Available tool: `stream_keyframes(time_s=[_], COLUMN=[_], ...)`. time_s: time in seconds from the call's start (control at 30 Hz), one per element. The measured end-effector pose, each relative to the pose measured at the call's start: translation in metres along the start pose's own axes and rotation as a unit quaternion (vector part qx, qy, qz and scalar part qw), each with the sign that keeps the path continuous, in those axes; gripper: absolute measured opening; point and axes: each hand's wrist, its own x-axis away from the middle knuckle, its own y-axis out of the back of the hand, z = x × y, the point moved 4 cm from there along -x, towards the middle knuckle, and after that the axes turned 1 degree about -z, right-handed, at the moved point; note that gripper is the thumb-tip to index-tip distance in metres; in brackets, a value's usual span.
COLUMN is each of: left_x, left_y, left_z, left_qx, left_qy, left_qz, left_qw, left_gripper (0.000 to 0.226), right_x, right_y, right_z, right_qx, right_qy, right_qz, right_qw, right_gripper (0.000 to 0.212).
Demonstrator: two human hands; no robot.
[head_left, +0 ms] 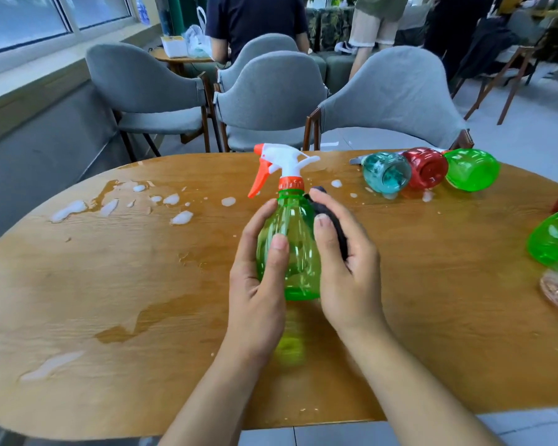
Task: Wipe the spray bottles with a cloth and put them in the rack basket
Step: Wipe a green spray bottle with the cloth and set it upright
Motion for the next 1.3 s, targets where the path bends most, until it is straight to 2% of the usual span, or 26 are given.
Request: stream_keyframes(time_s=[0.17,0.3,0.43,0.53,0.6,0.7,0.8,0.9,1.0,1.1,1.2,1.27,1.3], left_x=[-0.006,-0.011,-0.007,0.002,0.003,-0.003,-0.007,-0.007,-0.001,0.002,-0.003,-0.009,-0.011], left_y=[0.007,0.007,0.0,-0.008,-0.01,-0.003,0.008,0.009,0.001,-0.005,0.002,0.01,0.014], left_z=[-0.001,0.002,0.004,0.0,-0.004,-0.003,0.0,-0.004,-0.007,-0.006,-0.005,-0.003,-0.002], left_qx=[0.041,0.014,0.004,-0.009,-0.007,0.04,0.081,0.063,0.034,0.027,0.025,0.033,0.035], left_qy=[0.027,0.02,0.035,0.043,0.039,0.042,0.057,0.038,0.013,0.014,0.019,0.024,0.024], left_qz=[-0.02,-0.036,-0.001,0.032,0.022,-0.025,-0.052,-0.034,0.007,0.017,-0.019,-0.051,-0.058], left_qw=[0.999,0.999,0.999,0.999,0.999,0.998,0.994,0.997,0.999,0.999,0.999,0.998,0.997], left_gripper=[0.04,0.041,0.044,0.059,0.067,0.056,0.046,0.045,0.045,0.045,0.044,0.045,0.046], right_x=[0.015,0.021,0.018,0.017,0.018,0.025,0.038,0.031,0.006,-0.012,0.0,0.021,0.031], right_y=[-0.005,-0.001,0.004,0.004,0.003,0.001,-0.011,-0.016,-0.004,0.004,-0.004,-0.011,-0.013], right_z=[-0.012,-0.009,-0.008,-0.008,-0.006,0.005,0.017,0.022,0.026,0.009,-0.011,-0.011,-0.005], right_qx=[-0.152,-0.175,-0.133,-0.112,-0.07,0.057,0.173,0.181,0.148,0.035,-0.076,-0.069,-0.031], right_qy=[-0.166,-0.175,-0.122,-0.104,-0.074,0.043,0.223,0.268,0.19,0.033,-0.093,-0.102,-0.069], right_qz=[0.016,-0.02,-0.055,-0.052,-0.037,0.005,0.087,0.107,0.042,0.006,0.01,0.021,0.021], right_qw=[0.974,0.969,0.982,0.987,0.994,0.997,0.955,0.94,0.97,0.999,0.993,0.992,0.997], right_gripper=[0.028,0.028,0.029,0.031,0.032,0.035,0.036,0.035,0.034,0.034,0.034,0.034,0.035])
